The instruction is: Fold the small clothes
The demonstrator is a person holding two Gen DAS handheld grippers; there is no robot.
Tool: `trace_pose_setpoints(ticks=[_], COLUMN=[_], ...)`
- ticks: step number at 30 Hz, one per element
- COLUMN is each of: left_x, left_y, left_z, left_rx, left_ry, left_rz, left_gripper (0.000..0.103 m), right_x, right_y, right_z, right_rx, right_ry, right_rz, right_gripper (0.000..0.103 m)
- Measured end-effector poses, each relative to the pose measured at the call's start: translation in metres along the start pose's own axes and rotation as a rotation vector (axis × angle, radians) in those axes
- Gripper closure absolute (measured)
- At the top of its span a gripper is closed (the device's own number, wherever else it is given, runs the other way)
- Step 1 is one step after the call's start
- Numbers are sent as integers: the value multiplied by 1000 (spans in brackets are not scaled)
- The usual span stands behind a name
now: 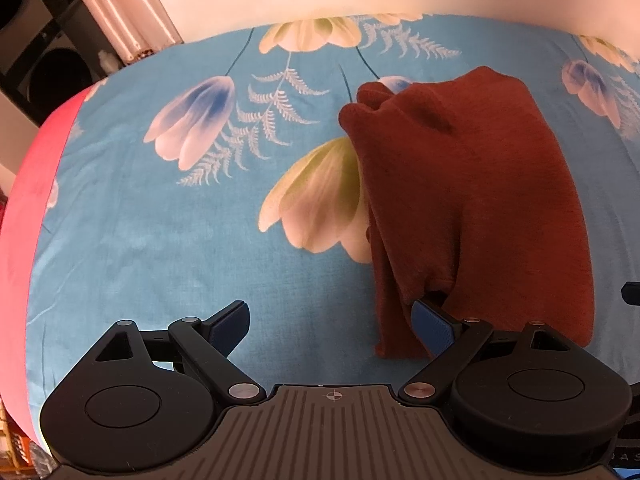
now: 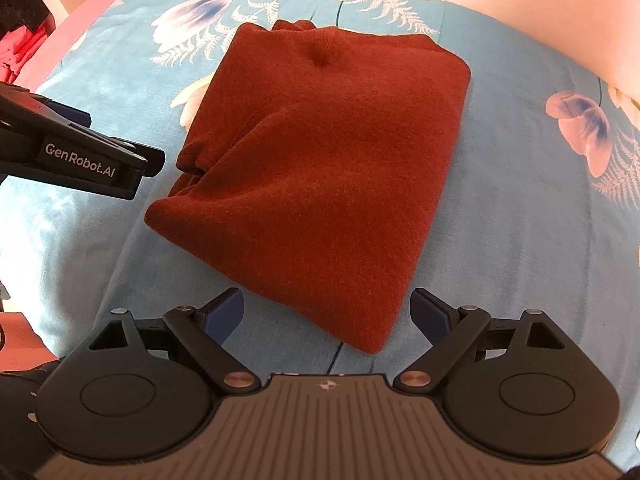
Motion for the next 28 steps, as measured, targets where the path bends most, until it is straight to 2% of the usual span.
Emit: trace_pose_setpoints(ticks=[11, 28], left_x=[2, 0], left_y=[0, -5], left_z=[-2, -1], left_rx=[22, -12], left_ry=[-18, -2], left_rz=[4, -9], left_gripper=[0, 0], right_x=[1, -3], right_y=[-2, -2], right_z=[-1, -1], right_rx=[-6, -12], right_ry=[6, 23], right_rz=[-3, -8], right_gripper=[11, 11])
Point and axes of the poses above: each gripper's, at about its wrist camera, not at the fingertips, and y roughly against the way its jaws point, x to its right, z to its underside, the point moved 6 cm from there along -y, roughly the way its jaws point, and after that the axes turned 9 degrees about -z, right-handed, at the moved point
